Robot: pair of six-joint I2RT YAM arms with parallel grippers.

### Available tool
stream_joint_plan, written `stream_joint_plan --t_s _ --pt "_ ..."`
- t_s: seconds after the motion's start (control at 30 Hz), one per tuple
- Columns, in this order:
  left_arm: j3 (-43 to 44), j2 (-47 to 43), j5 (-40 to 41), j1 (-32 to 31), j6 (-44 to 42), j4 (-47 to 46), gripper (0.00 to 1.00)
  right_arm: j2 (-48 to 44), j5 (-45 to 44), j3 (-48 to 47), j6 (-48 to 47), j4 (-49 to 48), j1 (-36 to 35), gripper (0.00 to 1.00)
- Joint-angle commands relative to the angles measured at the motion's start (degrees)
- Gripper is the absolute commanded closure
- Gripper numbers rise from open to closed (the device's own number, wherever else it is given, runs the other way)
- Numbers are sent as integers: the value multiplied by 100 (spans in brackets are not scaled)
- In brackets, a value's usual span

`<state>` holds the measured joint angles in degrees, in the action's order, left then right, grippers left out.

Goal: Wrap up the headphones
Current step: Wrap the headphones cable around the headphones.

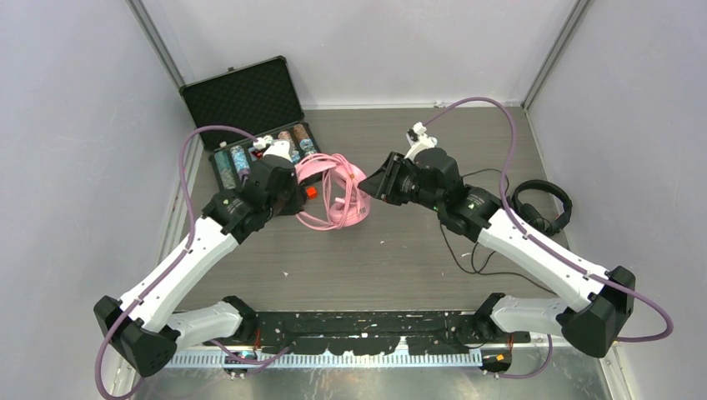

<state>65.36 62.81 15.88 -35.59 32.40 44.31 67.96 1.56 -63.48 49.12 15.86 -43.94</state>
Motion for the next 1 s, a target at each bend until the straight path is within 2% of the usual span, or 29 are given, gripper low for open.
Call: stream_joint_plan --t_s 0.0,0.3,0.6,0.67,0.83,0.97 --pt "196 -292 -231 27 241 -852 100 94 201 -249 -459 129 -38 64" --pt "179 -421 -330 33 314 -868 100 318 270 -286 -517 20 -44 64" --pt "140 -483 -448 30 416 -978 100 431 148 -234 -509 -127 -87 73" --pt "115 -493 -475 30 445 -1038 100 441 159 -235 -500 -153 -100 77" --pt "61 -497 -500 27 543 -1166 100 380 257 -115 -385 -330 -160 95" --pt "-48 -535 -629 45 820 -1359 100 268 259 60 -261 -441 -263 99"
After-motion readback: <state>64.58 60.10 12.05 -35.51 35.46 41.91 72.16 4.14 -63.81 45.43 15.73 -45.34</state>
